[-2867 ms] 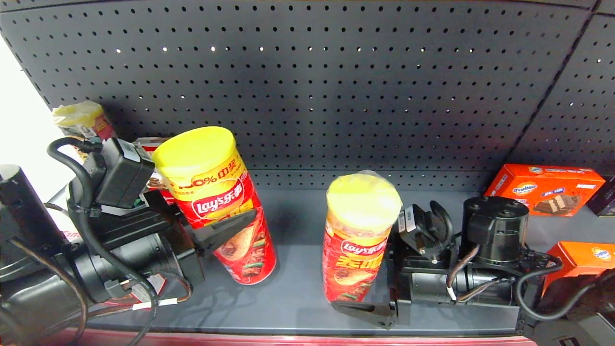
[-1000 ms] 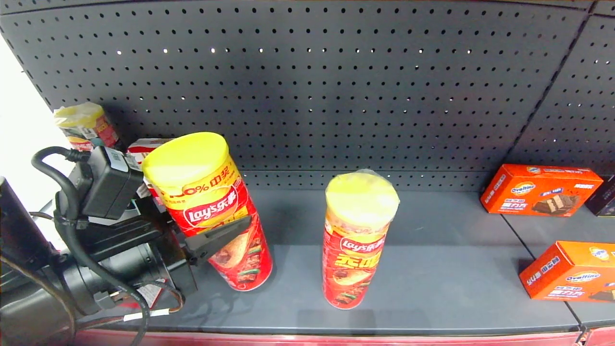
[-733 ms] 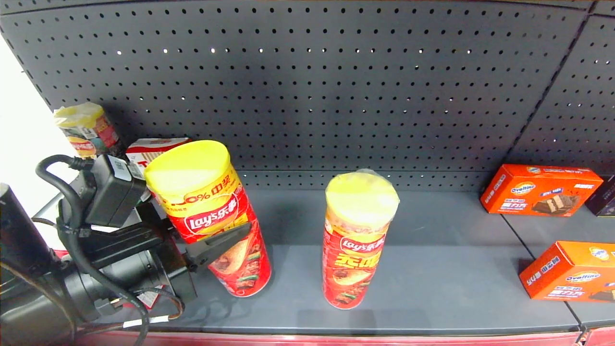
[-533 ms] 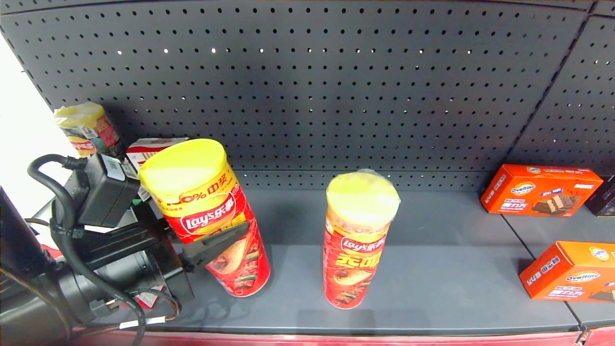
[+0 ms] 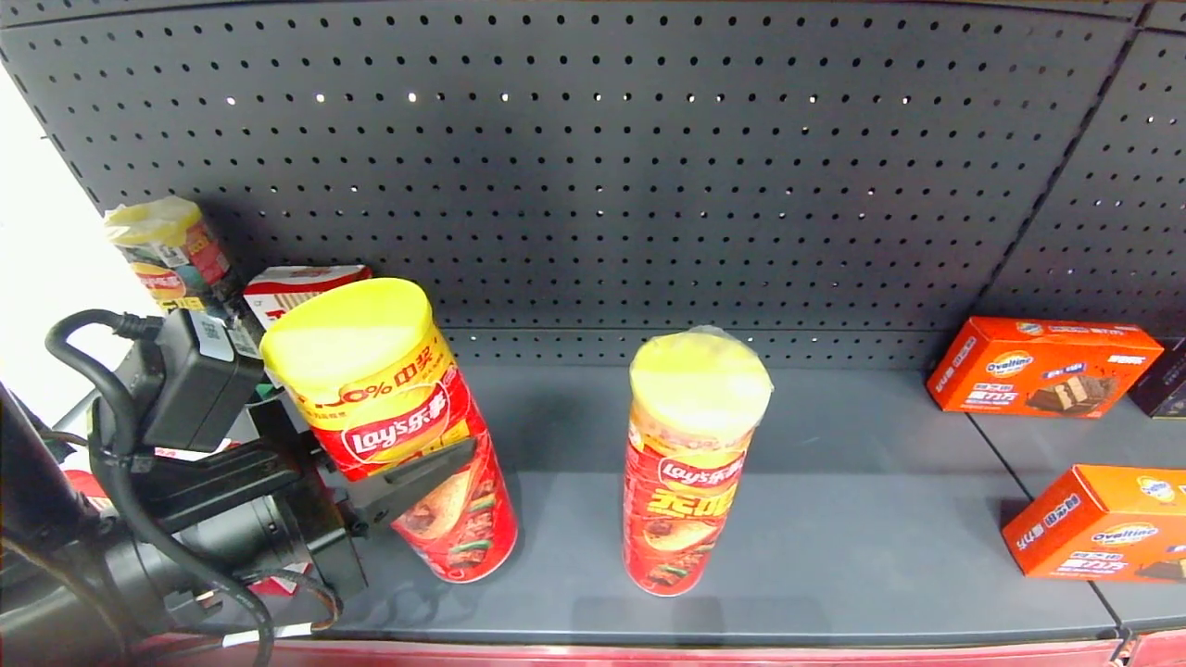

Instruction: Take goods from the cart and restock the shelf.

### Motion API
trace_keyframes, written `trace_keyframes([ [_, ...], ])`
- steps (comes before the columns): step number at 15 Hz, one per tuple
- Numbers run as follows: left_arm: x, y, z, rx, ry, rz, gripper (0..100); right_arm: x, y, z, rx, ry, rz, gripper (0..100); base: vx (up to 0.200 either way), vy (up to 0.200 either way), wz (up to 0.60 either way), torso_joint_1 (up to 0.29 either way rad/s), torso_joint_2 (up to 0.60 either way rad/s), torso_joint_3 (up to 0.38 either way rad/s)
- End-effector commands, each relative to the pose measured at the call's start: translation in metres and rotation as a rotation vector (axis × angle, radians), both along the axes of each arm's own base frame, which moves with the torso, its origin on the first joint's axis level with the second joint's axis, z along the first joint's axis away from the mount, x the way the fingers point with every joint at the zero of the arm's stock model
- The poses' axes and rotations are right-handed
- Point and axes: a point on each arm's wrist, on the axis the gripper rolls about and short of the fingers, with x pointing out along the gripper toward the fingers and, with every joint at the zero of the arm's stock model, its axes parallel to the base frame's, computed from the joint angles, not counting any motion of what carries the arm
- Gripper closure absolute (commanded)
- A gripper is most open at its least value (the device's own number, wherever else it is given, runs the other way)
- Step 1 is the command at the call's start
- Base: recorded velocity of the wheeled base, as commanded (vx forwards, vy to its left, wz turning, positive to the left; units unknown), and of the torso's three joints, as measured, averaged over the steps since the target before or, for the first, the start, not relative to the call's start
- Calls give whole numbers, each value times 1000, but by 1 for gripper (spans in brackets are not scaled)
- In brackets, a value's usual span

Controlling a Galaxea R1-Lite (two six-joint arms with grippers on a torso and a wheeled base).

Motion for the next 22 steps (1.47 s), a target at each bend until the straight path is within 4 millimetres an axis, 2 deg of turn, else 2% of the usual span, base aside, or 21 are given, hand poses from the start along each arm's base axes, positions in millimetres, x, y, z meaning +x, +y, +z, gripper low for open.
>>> trace_keyframes([
  [1, 0, 0, 0, -1, -2, -5, 100, -3, 4, -2, 23, -51, 230, 0, 0, 0, 0, 0, 0, 0],
  [2, 0, -1, 1, -1, -3, -8, 100, -5, 8, -10, 19, -82, 436, 0, 0, 0, 0, 0, 0, 0],
  [4, 0, -1, 1, -1, -3, -11, 100, -5, 6, -11, 48, -100, 310, 0, 0, 0, 0, 0, 0, 0],
  [14, 3, -5, 13, -22, -34, -71, 100, -5, 6, -11, 39, -100, 314, 0, 0, 0, 0, 0, 0, 0],
  [17, 16, -22, 28, -40, -65, -128, 100, -5, 6, -11, 41, -100, 314, 0, 0, 0, 0, 0, 0, 0],
  [22, 23, -24, 27, -29, -43, -138, 100, -5, 6, -11, 39, -100, 314, 0, 0, 0, 0, 0, 0, 0],
])
